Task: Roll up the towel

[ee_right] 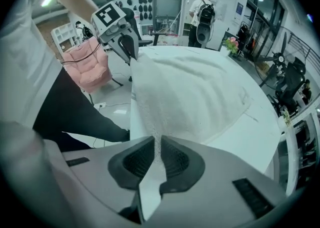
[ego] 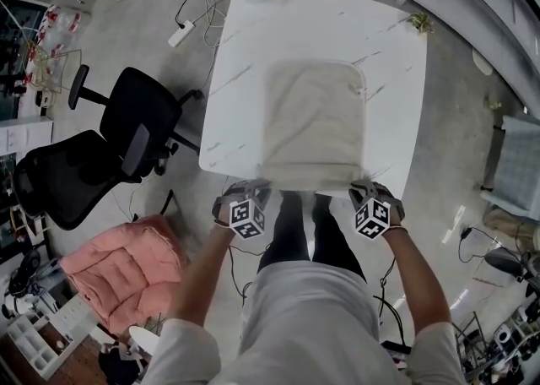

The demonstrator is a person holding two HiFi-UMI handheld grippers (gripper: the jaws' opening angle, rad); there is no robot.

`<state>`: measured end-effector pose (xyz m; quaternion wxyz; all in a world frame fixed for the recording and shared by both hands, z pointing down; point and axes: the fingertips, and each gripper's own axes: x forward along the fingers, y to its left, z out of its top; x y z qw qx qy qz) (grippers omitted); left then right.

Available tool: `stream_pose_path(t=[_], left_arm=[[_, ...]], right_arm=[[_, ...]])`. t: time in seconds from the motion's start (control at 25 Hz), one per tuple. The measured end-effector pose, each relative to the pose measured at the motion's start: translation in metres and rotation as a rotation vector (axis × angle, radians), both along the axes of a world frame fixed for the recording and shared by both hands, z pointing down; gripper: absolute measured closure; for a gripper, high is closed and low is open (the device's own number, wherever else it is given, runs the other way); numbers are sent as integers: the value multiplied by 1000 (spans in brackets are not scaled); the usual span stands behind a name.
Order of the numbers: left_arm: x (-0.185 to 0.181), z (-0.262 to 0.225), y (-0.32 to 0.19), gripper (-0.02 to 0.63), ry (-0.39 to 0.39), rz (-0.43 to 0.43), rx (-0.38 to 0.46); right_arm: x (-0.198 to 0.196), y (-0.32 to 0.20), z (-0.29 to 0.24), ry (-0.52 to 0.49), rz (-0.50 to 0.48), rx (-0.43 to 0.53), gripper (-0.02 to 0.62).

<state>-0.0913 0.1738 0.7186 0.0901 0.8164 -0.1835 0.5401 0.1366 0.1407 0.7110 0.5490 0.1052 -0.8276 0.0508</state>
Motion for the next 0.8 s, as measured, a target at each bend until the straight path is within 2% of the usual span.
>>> stream_pose_path(t=[0.36, 0.6, 0.8], left_arm=[[-1, -14, 27, 541, 31, 42, -113], [-2, -27, 9, 541, 67, 63, -202], [-4, -29, -18, 541, 82, 81, -238]], right_arm=[[0, 32, -13, -8, -4, -147, 545], [-4, 6, -25, -35, 32, -206, 541], [-7, -25, -29, -53, 53, -216, 540]])
